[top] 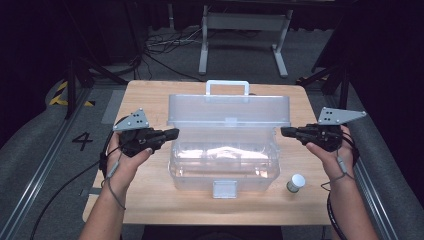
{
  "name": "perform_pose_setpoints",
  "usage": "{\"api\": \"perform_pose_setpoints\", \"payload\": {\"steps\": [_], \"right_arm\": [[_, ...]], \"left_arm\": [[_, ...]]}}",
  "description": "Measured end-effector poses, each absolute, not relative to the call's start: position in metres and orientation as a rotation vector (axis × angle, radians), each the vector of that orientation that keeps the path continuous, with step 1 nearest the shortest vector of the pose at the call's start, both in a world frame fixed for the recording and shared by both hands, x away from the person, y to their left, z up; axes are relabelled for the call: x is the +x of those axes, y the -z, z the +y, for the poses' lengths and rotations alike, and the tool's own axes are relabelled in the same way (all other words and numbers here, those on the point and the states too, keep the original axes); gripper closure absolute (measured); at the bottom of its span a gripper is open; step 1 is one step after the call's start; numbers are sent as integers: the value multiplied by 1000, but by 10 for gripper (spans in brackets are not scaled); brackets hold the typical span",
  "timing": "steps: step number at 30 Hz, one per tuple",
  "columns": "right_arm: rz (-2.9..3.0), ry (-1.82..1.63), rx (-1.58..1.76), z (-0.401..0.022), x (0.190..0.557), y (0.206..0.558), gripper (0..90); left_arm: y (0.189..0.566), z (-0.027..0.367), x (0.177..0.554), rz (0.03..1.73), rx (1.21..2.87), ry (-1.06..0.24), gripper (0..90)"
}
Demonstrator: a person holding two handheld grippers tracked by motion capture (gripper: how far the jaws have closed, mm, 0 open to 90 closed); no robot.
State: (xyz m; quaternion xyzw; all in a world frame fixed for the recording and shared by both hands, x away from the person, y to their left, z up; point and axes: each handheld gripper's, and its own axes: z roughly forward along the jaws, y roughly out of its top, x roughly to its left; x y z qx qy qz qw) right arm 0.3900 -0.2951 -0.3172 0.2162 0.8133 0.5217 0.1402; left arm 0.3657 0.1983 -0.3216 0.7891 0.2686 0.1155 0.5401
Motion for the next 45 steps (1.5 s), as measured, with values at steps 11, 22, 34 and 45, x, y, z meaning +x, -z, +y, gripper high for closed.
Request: {"api": "perform_pose_setpoints", "payload": {"steps": [11, 22, 34, 45], "right_arm": [[2343, -1514, 620, -294, 391, 318, 900], [2316, -1528, 612, -294, 395, 316, 900], [2258, -1555, 632, -294, 407, 309, 900], [2203, -1582, 664, -293, 412, 305, 895]], "left_arm": [[324, 198, 373, 684, 1868, -338, 898], [320, 197, 383, 672, 1857, -345, 897], [307, 193, 397, 675, 1881, -378, 890], [301, 189, 407, 697, 1878, -388, 879]]}}
